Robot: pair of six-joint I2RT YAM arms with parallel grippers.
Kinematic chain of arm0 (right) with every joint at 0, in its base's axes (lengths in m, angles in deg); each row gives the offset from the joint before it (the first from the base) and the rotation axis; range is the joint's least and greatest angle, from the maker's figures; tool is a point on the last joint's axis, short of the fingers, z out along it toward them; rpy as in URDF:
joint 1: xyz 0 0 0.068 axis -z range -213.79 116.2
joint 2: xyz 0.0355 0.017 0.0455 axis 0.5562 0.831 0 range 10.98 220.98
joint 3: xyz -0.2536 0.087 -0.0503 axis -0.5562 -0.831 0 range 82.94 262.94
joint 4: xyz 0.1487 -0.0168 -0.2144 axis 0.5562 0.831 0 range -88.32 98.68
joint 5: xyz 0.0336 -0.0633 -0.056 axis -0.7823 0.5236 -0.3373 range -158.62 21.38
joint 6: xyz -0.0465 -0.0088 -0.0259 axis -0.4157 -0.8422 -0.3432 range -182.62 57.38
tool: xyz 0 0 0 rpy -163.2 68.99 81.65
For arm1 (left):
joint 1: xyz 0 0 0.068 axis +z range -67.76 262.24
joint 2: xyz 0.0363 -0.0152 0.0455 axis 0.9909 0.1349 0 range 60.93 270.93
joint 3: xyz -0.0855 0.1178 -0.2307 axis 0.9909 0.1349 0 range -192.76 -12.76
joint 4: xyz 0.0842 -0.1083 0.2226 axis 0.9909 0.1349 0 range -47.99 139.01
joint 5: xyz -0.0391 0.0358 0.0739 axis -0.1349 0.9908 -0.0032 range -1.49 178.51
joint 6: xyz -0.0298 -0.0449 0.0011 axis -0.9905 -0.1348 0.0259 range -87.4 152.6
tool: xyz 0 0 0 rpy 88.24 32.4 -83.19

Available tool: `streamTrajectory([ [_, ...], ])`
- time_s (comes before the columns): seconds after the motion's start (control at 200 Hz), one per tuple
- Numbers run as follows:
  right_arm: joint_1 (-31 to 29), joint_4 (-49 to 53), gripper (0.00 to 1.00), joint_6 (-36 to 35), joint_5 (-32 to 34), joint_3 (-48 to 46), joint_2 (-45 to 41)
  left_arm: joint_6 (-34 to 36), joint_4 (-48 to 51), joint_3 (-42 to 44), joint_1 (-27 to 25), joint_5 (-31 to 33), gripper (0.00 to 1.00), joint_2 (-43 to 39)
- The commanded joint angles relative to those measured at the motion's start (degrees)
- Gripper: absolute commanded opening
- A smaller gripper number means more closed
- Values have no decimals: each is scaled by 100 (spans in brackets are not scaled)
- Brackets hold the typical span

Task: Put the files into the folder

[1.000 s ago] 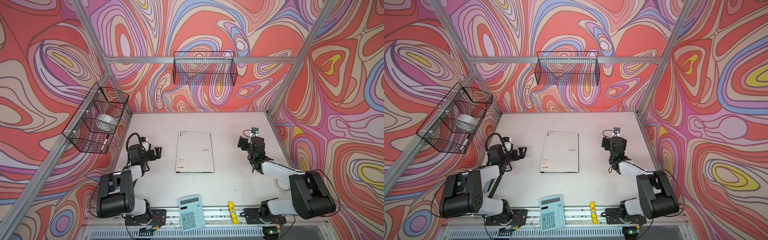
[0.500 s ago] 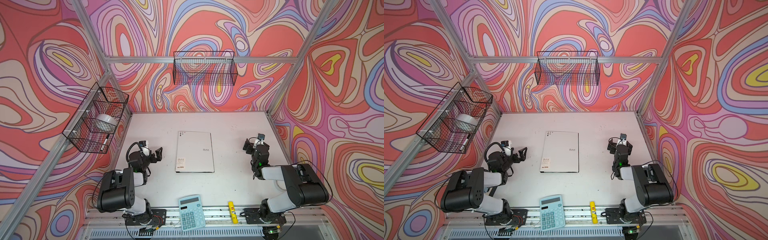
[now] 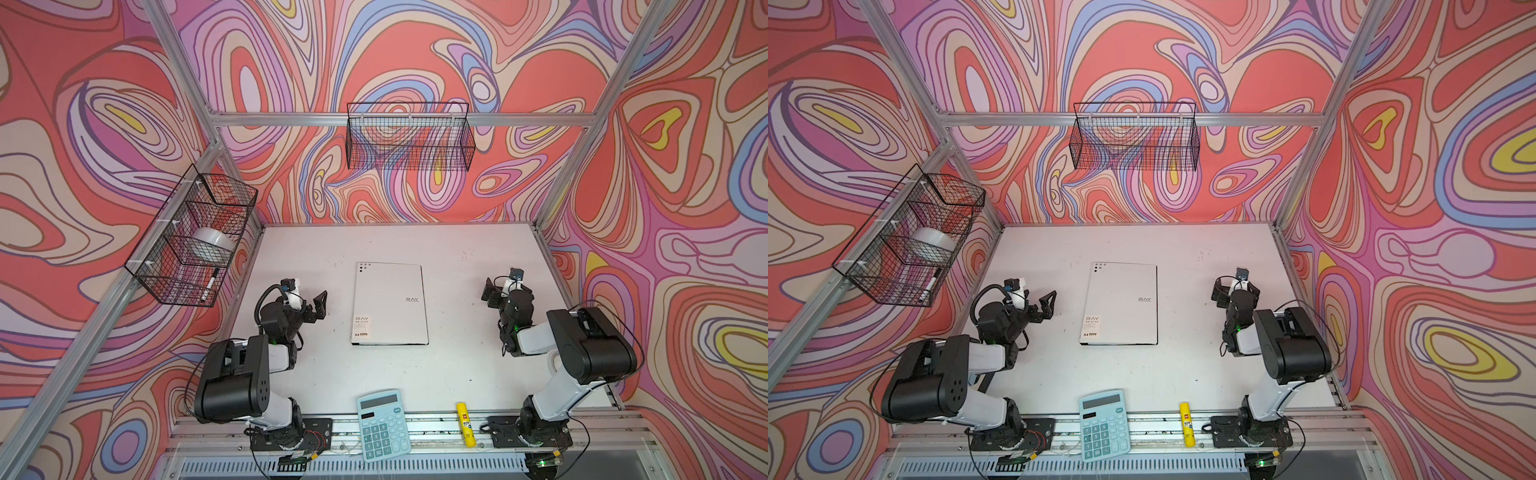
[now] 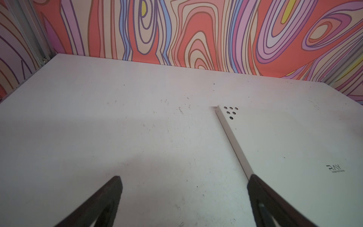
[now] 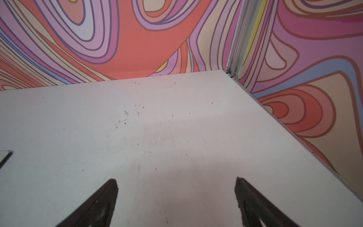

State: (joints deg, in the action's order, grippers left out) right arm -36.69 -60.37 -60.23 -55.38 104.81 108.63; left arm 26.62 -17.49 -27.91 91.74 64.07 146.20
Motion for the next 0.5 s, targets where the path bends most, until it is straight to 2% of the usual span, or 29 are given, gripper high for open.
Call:
streamTrajectory([
  [0.0,36,-216,99,-11,4,-7,71,177,287,-255,-136,360,100,-16],
  [0.215,44,-184,99,-18,-21,19,79,635,890,-464,-496,659,100,37],
  [0.265,49,-123,98,-22,-1,60,86,556,-357,-129,-501,567,100,408],
  [0.285,43,-89,98,-16,3,78,88,518,-558,-47,-493,607,100,451],
  [0.356,44,9,98,-18,-30,131,88,642,124,-63,-484,614,100,83],
  [0.431,53,326,99,-20,-94,307,96,468,-260,-164,-463,673,100,417],
  [0.496,177,731,99,38,-382,499,98,517,1035,-603,-460,856,100,186],
])
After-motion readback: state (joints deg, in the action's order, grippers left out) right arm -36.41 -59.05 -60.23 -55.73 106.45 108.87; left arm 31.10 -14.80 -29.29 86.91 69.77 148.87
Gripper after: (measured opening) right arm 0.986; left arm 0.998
